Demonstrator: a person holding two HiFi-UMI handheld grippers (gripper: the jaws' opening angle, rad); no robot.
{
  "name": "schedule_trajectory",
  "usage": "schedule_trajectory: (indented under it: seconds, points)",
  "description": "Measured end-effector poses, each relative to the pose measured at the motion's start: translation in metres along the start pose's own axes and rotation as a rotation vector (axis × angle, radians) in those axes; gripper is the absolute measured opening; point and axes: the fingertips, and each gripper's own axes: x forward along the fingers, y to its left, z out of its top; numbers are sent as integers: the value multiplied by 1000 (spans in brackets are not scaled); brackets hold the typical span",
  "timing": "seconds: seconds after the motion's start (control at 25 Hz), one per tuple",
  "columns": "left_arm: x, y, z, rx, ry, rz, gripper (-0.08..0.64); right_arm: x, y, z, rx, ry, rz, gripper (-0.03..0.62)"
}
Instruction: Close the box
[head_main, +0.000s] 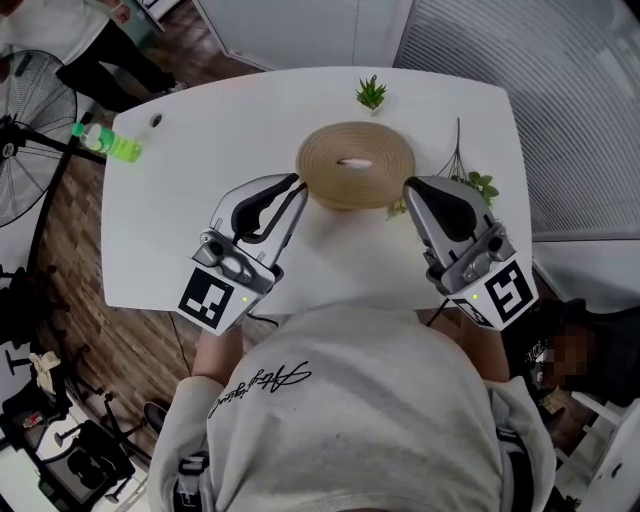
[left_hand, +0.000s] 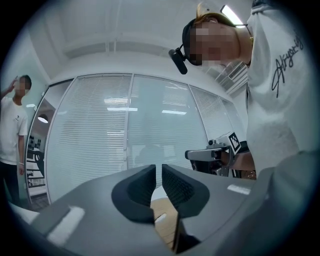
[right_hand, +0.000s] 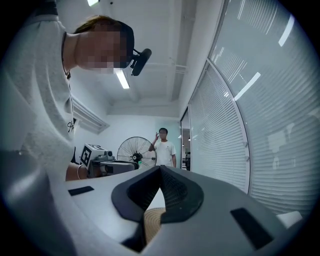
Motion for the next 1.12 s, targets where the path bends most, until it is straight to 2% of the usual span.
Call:
schedule_trajectory:
  seconds: [0.4, 0.8, 1.12]
  points:
    - [-1, 1, -1, -3, 2, 24, -2, 2, 6, -2, -2, 14, 19, 2]
    - [0, -3, -4, 19, 22, 10, -3, 5, 11, -5, -44, 48, 19, 2]
    - [0, -6, -4, 5, 4, -26, -2, 12, 19, -10, -58, 79, 33, 2]
